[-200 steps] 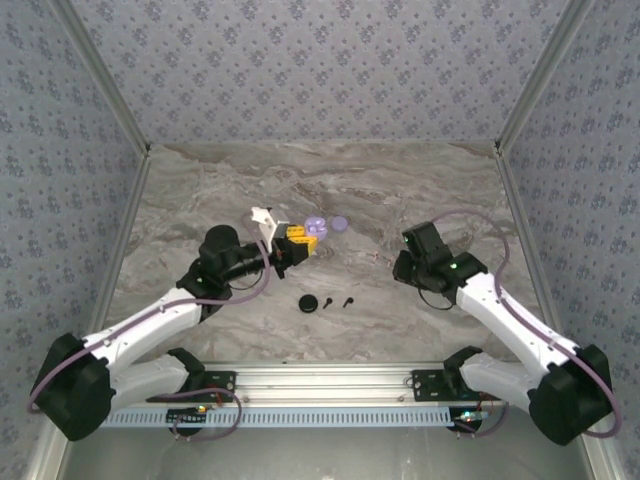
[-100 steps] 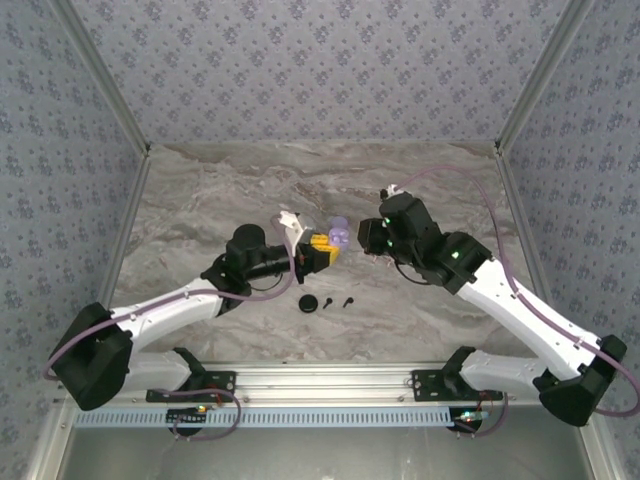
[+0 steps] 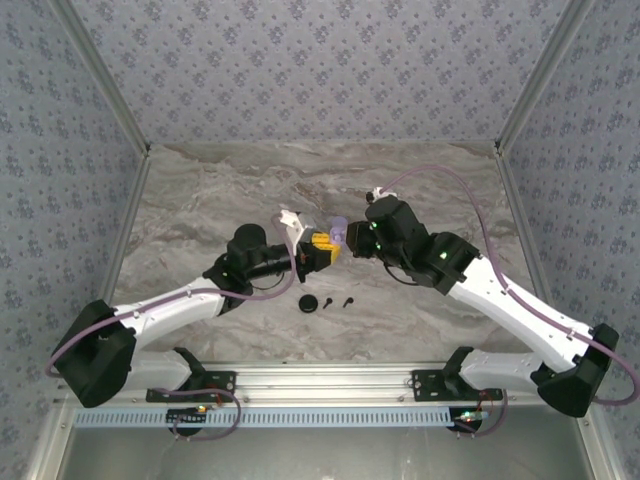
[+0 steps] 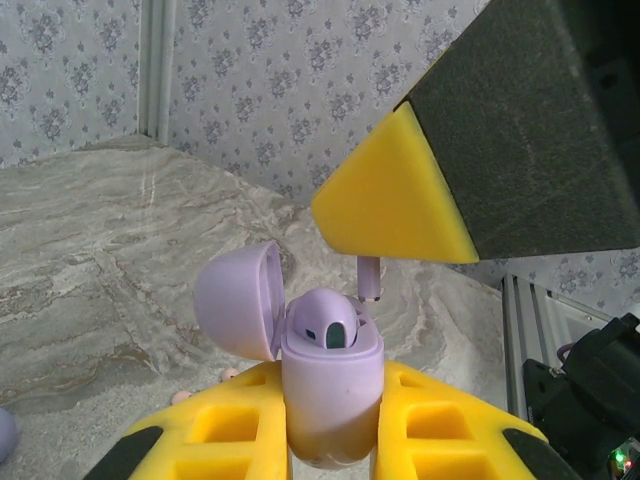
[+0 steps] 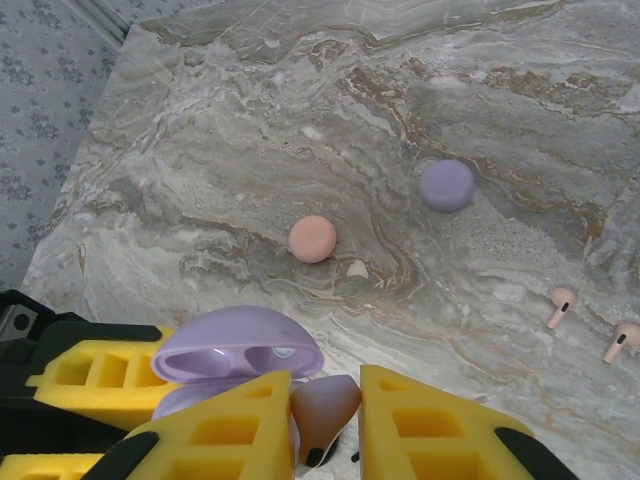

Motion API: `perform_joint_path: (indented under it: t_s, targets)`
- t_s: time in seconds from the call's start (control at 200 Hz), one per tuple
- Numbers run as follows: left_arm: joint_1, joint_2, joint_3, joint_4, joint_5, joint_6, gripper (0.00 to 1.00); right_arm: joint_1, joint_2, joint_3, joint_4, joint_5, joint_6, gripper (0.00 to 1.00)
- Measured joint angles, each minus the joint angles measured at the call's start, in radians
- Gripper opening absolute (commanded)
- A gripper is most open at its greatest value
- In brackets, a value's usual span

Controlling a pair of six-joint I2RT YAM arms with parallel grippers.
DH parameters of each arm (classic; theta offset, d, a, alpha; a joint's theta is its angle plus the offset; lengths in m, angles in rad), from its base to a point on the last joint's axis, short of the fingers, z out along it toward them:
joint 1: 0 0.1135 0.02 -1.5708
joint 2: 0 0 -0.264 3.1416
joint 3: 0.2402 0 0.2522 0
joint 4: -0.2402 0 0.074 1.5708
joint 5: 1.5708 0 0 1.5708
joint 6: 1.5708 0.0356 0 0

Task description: Insert the wireless bluetooth earbuds into the charging case

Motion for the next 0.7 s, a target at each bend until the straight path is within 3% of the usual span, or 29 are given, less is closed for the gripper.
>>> perform_joint_path:
  t_s: [0.7]
  targets:
    - [-0.004,0.0,0.0,0.002,0.0,-0.01,0.0,0.027,0.037,0.012,0.03,0.023,0.0,0.23]
